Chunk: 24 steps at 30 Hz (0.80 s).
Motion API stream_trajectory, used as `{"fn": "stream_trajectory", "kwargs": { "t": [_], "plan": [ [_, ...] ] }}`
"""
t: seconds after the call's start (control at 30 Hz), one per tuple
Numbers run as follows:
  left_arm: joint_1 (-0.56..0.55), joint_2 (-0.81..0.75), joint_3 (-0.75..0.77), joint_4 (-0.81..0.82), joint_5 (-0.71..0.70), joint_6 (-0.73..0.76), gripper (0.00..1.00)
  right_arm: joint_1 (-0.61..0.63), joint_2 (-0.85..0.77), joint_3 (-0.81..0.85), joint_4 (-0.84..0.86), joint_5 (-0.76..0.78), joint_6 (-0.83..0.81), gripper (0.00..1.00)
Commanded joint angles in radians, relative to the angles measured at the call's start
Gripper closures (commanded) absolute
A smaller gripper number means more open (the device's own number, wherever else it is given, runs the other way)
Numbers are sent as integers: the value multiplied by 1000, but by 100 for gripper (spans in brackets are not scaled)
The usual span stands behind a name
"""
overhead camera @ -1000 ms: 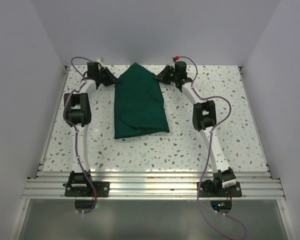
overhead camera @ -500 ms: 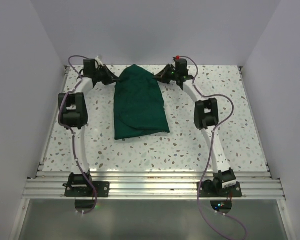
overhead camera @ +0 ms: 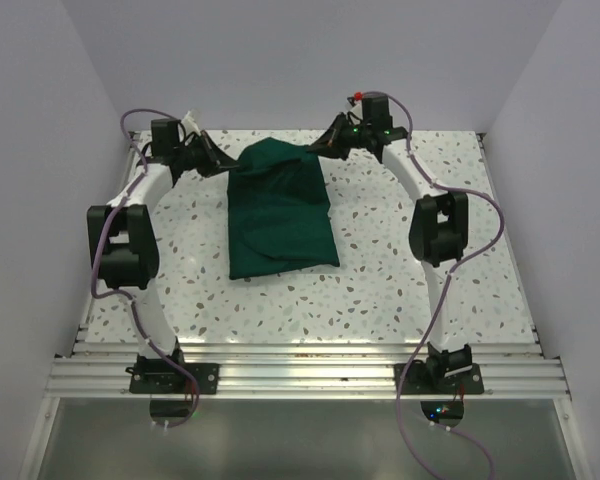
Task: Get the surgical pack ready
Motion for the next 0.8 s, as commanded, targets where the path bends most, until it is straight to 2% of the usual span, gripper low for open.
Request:
{"fn": "stream_trajectory", "kwargs": {
  "t": [0.0,0.2,0.5,0.77],
  "plan": [
    [-8,-127,-90,-21,56,36,100,-3,-150,-109,-103,-71,-95,100],
    [-21,-346,-220,-94,17,75,100,-4,-302,-277,-149,-85,-175,100],
    [-25,-599,-446,-200,-58,137,100,-3,-516,-573,-108,-88,-211,100],
    [-74,-679,-657,-185,-96,136,100,-1,-575,-750,-165,-67,-315,100]
  ]
}}
